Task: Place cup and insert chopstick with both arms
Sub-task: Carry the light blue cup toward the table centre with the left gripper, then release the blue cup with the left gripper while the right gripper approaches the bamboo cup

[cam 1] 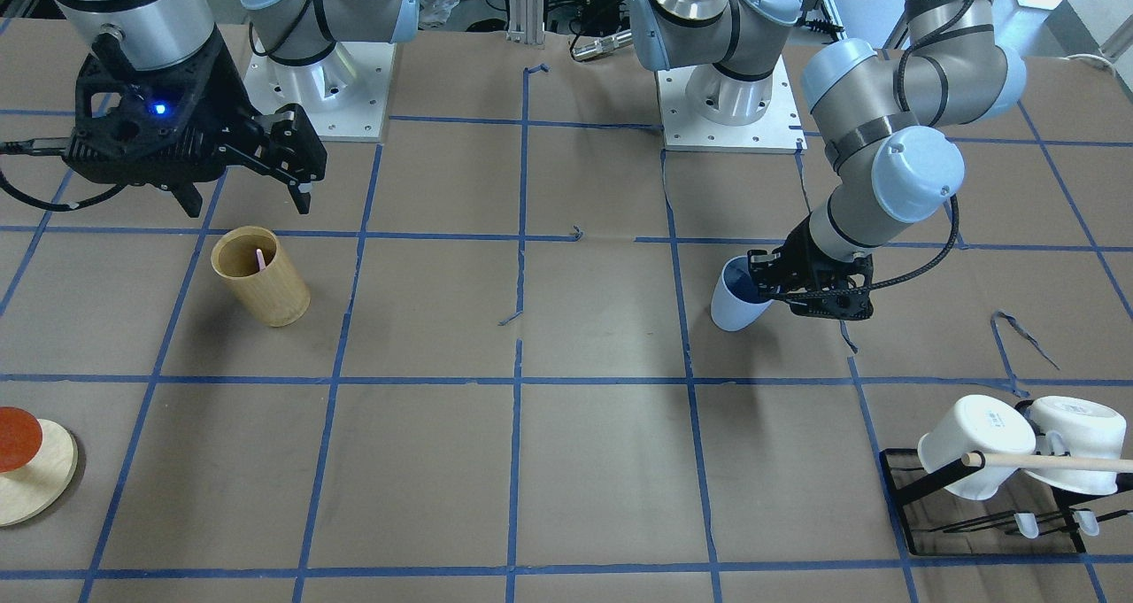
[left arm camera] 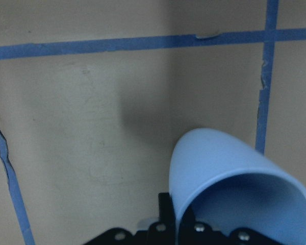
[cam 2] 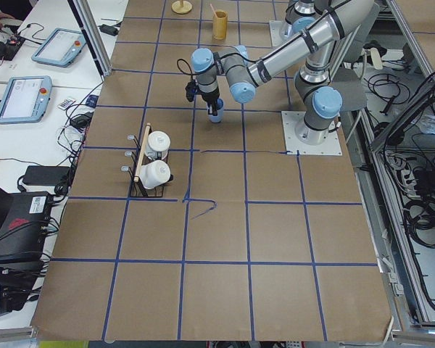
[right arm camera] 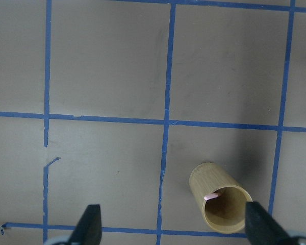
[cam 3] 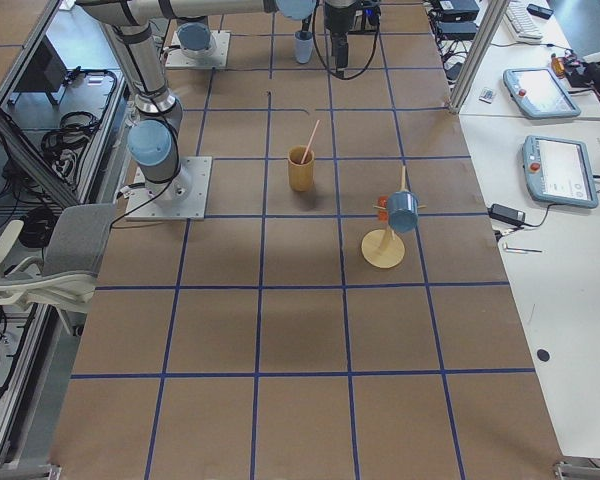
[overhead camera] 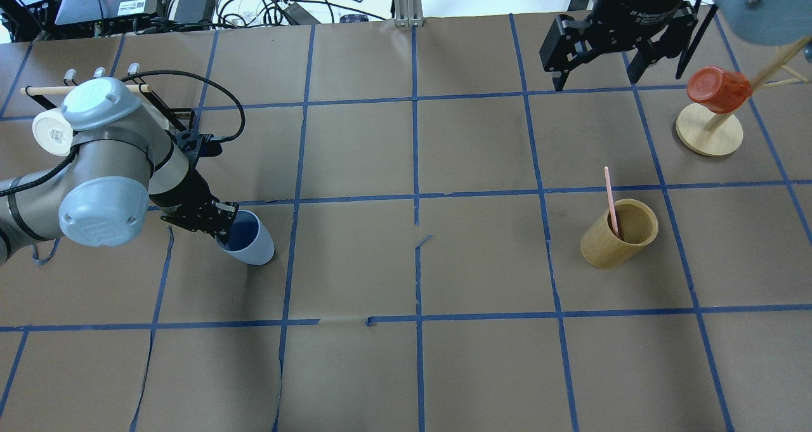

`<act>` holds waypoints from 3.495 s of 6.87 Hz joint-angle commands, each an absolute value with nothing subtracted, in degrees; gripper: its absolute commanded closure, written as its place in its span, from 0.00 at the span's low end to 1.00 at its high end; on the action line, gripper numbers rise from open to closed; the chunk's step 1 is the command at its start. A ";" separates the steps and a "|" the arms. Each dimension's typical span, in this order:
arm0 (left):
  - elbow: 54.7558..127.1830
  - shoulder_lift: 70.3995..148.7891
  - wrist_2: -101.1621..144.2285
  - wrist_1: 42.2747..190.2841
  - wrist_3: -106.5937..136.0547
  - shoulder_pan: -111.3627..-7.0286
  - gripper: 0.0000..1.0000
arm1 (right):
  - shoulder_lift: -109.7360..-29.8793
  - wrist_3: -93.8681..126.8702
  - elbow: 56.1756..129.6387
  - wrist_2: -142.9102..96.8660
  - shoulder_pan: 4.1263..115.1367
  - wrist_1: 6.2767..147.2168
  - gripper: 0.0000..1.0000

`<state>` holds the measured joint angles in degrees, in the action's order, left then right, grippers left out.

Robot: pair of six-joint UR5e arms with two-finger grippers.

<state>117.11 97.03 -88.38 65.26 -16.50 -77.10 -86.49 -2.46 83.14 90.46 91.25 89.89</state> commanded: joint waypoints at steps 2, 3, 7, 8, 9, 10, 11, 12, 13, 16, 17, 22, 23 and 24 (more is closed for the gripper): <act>115.58 94.49 -88.33 67.06 -6.65 -83.99 1.00 | -86.48 -2.46 83.14 90.53 91.23 89.91 0.00; 114.97 93.87 -88.24 67.67 -1.81 -87.68 1.00 | -86.48 -2.55 83.14 90.53 91.23 89.91 0.00; 113.21 93.59 -84.55 66.63 19.09 -102.96 1.00 | -86.48 -2.64 83.14 90.53 90.97 90.00 0.00; 112.77 94.39 -84.46 65.32 23.16 -106.40 1.00 | -86.48 -2.64 83.14 90.53 90.88 89.91 0.00; 112.94 95.18 -84.29 62.95 26.86 -108.61 1.00 | -86.48 -2.98 83.14 90.44 90.88 89.83 0.00; 113.98 95.62 -84.90 63.19 28.55 -110.98 1.00 | -86.48 -2.99 83.14 90.44 90.88 89.82 0.00; 114.17 95.97 -84.29 60.93 31.70 -111.96 1.00 | -86.48 -2.99 83.14 90.53 90.88 89.82 0.00; 114.43 97.37 -82.63 58.39 34.69 -112.84 1.00 | -86.48 -2.99 83.14 90.53 90.88 89.91 0.00; 114.61 97.47 -83.66 58.19 33.41 -112.85 1.00 | -86.48 -2.99 83.14 90.44 90.79 90.09 0.00; 115.58 98.61 -84.56 57.31 33.83 -112.94 1.00 | -85.61 -5.69 83.41 83.73 85.99 88.87 0.00; 115.66 99.40 -83.25 57.22 34.36 -112.94 1.00 | -86.13 -14.76 85.32 78.36 81.78 88.77 0.00; 112.52 99.32 -83.06 57.22 33.92 -112.16 0.20 | -88.14 -47.81 99.36 74.56 76.91 99.63 0.08; 107.80 98.62 -83.40 58.52 33.84 -110.84 0.10 | -89.55 -47.90 104.02 71.23 75.95 104.11 0.08; 101.49 97.74 -83.67 64.89 31.40 -108.39 0.07 | -91.13 -48.07 105.98 71.28 75.94 103.37 0.09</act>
<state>107.97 98.70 -83.42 59.65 33.24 -110.72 -89.34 -47.58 102.47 72.54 76.32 102.04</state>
